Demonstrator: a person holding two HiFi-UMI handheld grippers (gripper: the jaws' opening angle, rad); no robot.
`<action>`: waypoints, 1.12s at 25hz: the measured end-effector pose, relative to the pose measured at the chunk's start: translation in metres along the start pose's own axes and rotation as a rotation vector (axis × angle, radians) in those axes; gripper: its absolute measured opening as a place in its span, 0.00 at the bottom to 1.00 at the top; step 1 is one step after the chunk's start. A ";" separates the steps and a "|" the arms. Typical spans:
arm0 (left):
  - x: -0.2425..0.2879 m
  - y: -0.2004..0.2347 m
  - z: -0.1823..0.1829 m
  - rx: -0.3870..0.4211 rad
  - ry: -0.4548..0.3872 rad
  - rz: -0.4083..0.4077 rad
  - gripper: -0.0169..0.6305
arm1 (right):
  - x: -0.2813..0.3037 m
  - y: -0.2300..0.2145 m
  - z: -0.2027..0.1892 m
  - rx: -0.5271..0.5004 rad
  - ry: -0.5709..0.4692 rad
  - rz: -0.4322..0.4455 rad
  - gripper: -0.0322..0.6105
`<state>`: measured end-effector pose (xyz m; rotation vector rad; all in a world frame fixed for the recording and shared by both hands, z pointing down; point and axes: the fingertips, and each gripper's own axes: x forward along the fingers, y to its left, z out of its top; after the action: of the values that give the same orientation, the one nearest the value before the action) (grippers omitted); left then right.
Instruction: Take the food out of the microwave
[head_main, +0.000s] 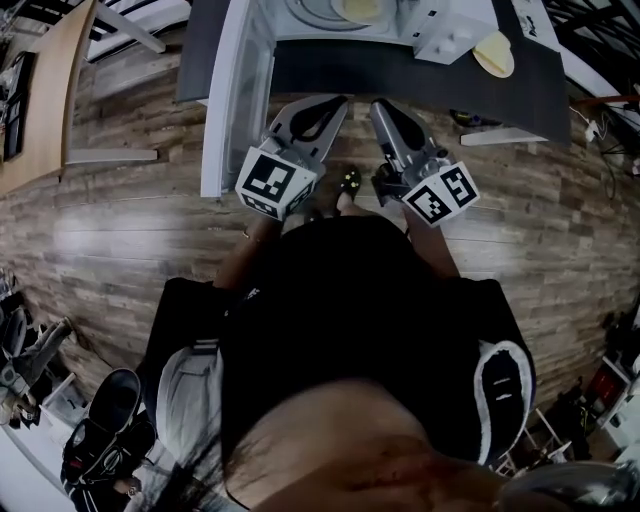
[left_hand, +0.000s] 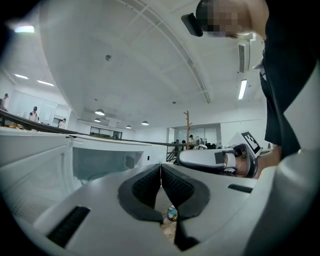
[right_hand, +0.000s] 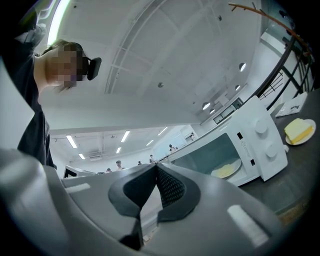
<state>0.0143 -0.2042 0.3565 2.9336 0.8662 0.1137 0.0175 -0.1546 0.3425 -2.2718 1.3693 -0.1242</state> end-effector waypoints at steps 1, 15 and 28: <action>0.002 0.003 -0.001 0.000 0.004 0.007 0.04 | 0.003 -0.003 0.000 0.004 0.003 0.007 0.05; 0.039 0.032 -0.005 -0.006 0.030 0.047 0.04 | 0.027 -0.045 0.012 0.048 -0.004 0.033 0.05; 0.068 0.061 -0.012 -0.014 0.053 0.136 0.04 | 0.042 -0.087 0.018 0.072 0.042 0.057 0.05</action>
<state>0.1032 -0.2177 0.3777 2.9870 0.6687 0.2054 0.1143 -0.1508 0.3582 -2.1804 1.4273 -0.2003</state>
